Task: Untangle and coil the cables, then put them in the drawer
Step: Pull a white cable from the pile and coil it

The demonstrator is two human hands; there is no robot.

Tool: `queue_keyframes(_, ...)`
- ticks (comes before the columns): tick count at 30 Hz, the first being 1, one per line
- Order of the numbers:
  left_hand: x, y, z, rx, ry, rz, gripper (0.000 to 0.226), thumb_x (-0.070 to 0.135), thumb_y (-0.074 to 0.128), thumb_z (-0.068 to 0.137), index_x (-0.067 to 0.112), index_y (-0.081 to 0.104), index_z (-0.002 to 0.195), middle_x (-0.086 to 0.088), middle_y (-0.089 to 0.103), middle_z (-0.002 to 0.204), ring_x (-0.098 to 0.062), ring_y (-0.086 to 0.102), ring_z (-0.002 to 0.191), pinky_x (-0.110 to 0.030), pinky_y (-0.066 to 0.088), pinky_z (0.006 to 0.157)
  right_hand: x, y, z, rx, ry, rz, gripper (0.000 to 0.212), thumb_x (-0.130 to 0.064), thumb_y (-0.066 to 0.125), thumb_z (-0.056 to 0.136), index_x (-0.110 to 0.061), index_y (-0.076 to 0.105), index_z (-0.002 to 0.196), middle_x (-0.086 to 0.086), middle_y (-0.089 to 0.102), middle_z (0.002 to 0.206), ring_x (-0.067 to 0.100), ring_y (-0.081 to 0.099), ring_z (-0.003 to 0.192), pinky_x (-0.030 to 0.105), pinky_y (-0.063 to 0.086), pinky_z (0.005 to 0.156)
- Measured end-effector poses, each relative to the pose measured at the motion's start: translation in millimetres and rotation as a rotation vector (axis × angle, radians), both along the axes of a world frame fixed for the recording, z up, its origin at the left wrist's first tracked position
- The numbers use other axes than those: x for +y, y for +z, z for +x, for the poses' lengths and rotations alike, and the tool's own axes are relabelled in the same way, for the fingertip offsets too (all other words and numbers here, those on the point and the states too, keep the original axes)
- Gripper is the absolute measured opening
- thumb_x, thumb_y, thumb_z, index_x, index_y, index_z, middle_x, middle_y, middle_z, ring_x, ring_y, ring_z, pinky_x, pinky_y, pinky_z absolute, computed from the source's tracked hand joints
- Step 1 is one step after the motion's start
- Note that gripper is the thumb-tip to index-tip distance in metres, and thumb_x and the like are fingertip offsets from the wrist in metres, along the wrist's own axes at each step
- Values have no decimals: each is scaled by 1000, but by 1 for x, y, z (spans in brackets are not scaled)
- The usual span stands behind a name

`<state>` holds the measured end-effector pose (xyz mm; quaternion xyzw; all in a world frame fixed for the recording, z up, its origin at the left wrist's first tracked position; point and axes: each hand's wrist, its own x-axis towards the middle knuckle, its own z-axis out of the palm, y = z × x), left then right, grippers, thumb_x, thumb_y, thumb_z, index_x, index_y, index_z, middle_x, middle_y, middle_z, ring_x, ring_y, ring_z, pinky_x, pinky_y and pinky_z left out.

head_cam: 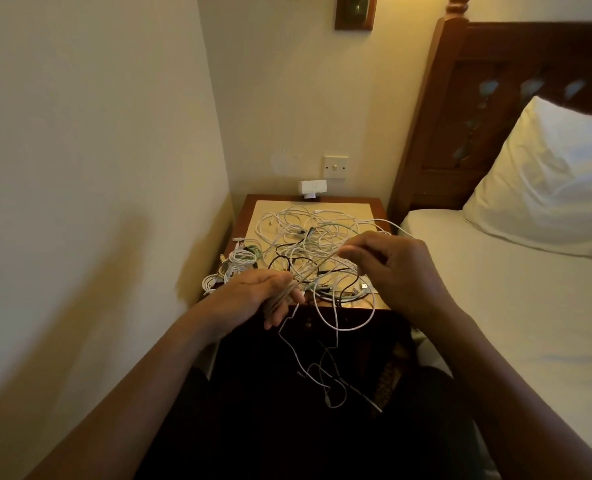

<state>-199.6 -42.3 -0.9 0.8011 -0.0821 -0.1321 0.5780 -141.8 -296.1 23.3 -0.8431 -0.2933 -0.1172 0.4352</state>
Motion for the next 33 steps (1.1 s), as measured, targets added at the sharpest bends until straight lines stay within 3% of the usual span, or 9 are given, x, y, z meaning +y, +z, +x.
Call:
queue_keyframes(4, -4, 11, -15, 103, -172, -391, 34, 40, 65, 97, 6, 69, 100, -3, 51, 63, -15, 45, 56, -29, 39, 60, 0, -35, 20, -176, -58, -191, 22, -30, 62, 97, -22, 76, 111, -10, 75, 104, 9, 56, 96, 40, 54, 80)
queue_keyframes(7, -10, 13, -14, 99, -82, -642, 21, 25, 58, 98, 6, 64, 91, -8, 58, 69, -17, 52, 60, -31, 44, 63, 10, -63, 10, -145, -26, -196, 20, -18, 62, 100, -17, 76, 113, -5, 74, 107, 12, 57, 102, 37, 53, 84)
queue_keyframes(11, -23, 4, -15, 173, -5, -884, 22, 19, 50, 99, 3, 61, 87, -15, 60, 85, -21, 58, 73, -29, 55, 72, 23, -74, -9, 102, -17, 112, 16, -12, 70, 96, -18, 80, 108, -9, 73, 101, 4, 66, 95, 23, 55, 82)
queue_keyframes(14, -35, -3, -19, 200, 16, -911, 22, 19, 52, 97, 4, 63, 83, -14, 55, 81, -19, 54, 71, -28, 51, 69, 31, -67, -20, 339, -5, 364, 13, -12, 73, 94, -16, 78, 105, -3, 78, 96, 13, 75, 92, 34, 61, 85)
queue_keyframes(17, -45, -8, -23, 212, -7, -854, 21, 23, 56, 96, 6, 64, 86, -12, 55, 79, -19, 53, 67, -29, 47, 68, 36, -57, -29, 457, 22, 526, 10, -13, 76, 92, -12, 75, 102, 5, 79, 95, 21, 77, 91, 40, 61, 85)
queue_keyframes(23, -49, -6, -34, 132, 175, -657, 28, 23, 53, 99, 0, 68, 91, -15, 66, 84, -20, 63, 73, -28, 57, 71, 32, -50, -43, 623, 62, 714, 15, -9, 74, 91, -5, 72, 105, 13, 79, 93, 28, 77, 87, 39, 62, 77)
queue_keyframes(25, -52, -5, -39, 74, 243, -528, 30, 29, 55, 97, 2, 64, 87, -11, 62, 79, -20, 57, 74, -28, 51, 71, 33, -50, -47, 680, 74, 749, 17, -8, 74, 90, -3, 71, 105, 15, 78, 95, 29, 77, 88, 38, 62, 77)
queue_keyframes(29, -61, -2, -48, -69, 307, -251, 36, 42, 50, 93, 11, 56, 76, -9, 49, 79, -20, 45, 79, -36, 36, 78, 38, -53, -50, 756, 92, 806, 24, -11, 76, 87, -1, 68, 107, 20, 77, 100, 39, 75, 96, 51, 61, 88)
queue_keyframes(33, -63, 0, -53, -159, 313, -102, 38, 46, 46, 91, 12, 52, 75, 0, 48, 73, -10, 44, 72, -23, 36, 69, 41, -54, -50, 782, 121, 818, 21, -13, 76, 86, -2, 70, 104, 22, 76, 100, 35, 75, 92, 46, 62, 83)
